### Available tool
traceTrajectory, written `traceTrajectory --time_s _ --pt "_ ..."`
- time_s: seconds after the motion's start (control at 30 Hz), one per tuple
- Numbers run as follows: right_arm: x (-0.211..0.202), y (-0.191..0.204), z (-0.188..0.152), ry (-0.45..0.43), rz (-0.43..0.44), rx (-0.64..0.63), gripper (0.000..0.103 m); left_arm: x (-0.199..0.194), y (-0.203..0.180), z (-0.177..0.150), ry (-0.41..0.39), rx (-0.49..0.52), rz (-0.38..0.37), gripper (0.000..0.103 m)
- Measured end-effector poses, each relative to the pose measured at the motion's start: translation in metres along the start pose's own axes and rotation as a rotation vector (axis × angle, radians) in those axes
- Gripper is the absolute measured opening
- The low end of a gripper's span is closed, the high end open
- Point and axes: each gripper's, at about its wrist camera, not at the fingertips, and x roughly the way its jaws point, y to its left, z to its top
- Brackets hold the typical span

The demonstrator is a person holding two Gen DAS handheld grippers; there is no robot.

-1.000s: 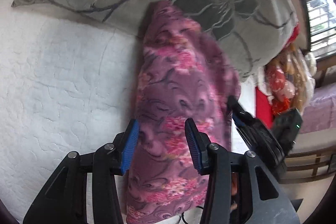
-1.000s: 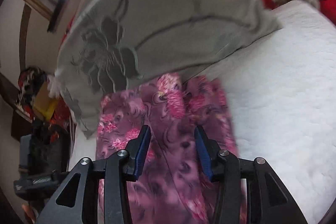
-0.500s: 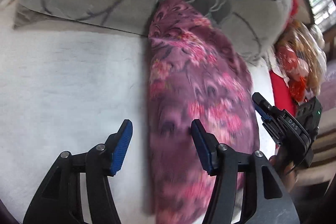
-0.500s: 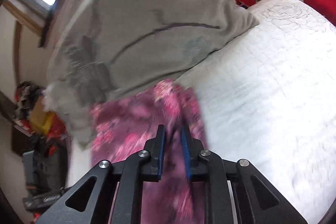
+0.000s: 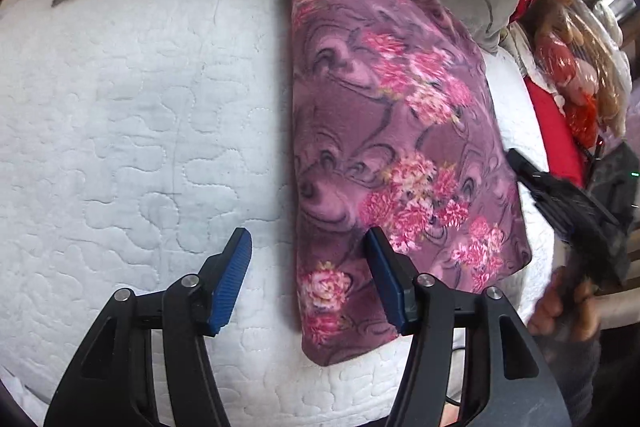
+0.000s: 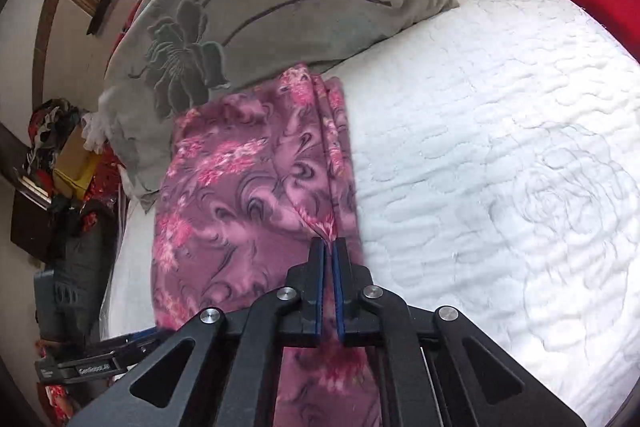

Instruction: Fold small clothes

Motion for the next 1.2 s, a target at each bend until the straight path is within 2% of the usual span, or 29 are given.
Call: traceTrajectory --time_s 0.07,0.1,0.13,0.2,0.23,0.27,0.3,0.4,0.47,0.57,0.63,0.67,0.73,0.8,0.87,0.9,0.97,1.0,1.03,1.07,1.17,1.2 --pt "-0.015 0.002 -0.006 -0.011 0.063 0.019 0.016 0.001 -0.007 -0.003 -0.001 0.006 0.015 0.058" --pt "-0.02 0.002 -0.009 -0.007 0.069 0.022 0.02 0.002 -0.006 -0.004 0.0 0.003 0.017 0.058" --pt "-0.024 0.001 -0.015 0.002 0.06 0.015 0.029 0.002 -0.007 -0.005 0.0 0.0 0.017 0.058" --pt "-0.026 0.002 -0.023 0.026 0.043 0.002 0.031 -0.001 -0.007 -0.004 -0.001 0.001 0.03 0.058" --pt "-0.026 0.004 -0.025 0.038 0.032 -0.008 0.028 -0.004 -0.007 -0.006 -0.002 0.003 0.036 0.058" --pt "-0.027 0.006 -0.028 0.047 0.022 -0.027 0.011 -0.007 -0.004 -0.006 -0.003 0.004 0.039 0.058" --pt "-0.03 0.01 -0.029 0.042 0.035 -0.045 0.004 -0.01 -0.005 -0.007 -0.007 0.007 0.041 0.058" --pt "-0.056 0.019 -0.032 -0.055 0.104 -0.079 0.004 -0.012 -0.012 -0.006 -0.023 0.026 0.058 0.058" --pt "-0.065 0.02 -0.034 -0.096 0.086 -0.082 0.003 -0.009 -0.012 -0.005 -0.015 0.027 0.066 0.058" --pt "-0.042 0.007 -0.042 -0.021 -0.003 -0.074 0.003 -0.006 -0.006 -0.002 0.015 0.006 0.05 0.058" --pt "-0.022 0.002 -0.046 0.05 -0.053 -0.066 0.005 -0.016 0.007 0.003 -0.005 -0.011 0.026 0.058" --pt "-0.024 0.003 -0.043 0.038 -0.055 -0.061 0.01 -0.021 0.013 0.009 -0.022 -0.021 0.016 0.058" --pt "-0.034 0.01 -0.03 -0.022 -0.052 -0.047 0.012 -0.027 0.02 0.028 -0.039 -0.05 -0.002 0.058" --pt "-0.04 0.015 -0.013 -0.084 -0.008 -0.027 0.02 -0.028 0.021 0.051 -0.052 -0.07 -0.017 0.058" --pt "-0.028 0.018 0.007 -0.085 0.039 -0.003 0.045 -0.024 0.017 0.07 -0.057 -0.069 -0.014 0.058" --pt "-0.02 0.021 0.014 -0.082 0.032 -0.006 0.047 -0.017 0.012 0.08 -0.05 -0.067 -0.012 0.058" --pt "0.013 0.028 0.029 -0.056 -0.027 -0.005 0.047 -0.003 0.002 0.088 -0.023 -0.06 -0.015 0.058" --pt "0.024 0.028 0.031 -0.038 -0.03 0.004 0.044 0.001 0.002 0.09 -0.009 -0.054 -0.007 0.058" --pt "0.035 0.027 0.033 -0.004 -0.02 0.013 0.017 0.007 0.0 0.09 -0.006 -0.04 -0.003 0.058" --pt "0.042 0.032 0.034 -0.001 -0.01 -0.004 0.008 0.011 -0.003 0.089 -0.012 -0.019 0.008 0.058" --pt "0.027 0.04 0.033 -0.123 0.006 -0.062 0.007 0.023 -0.005 0.084 -0.02 0.012 0.014 0.062" --pt "0.036 0.03 0.032 -0.077 -0.008 -0.029 0.007 0.024 -0.001 0.083 -0.013 -0.003 -0.003 0.063"
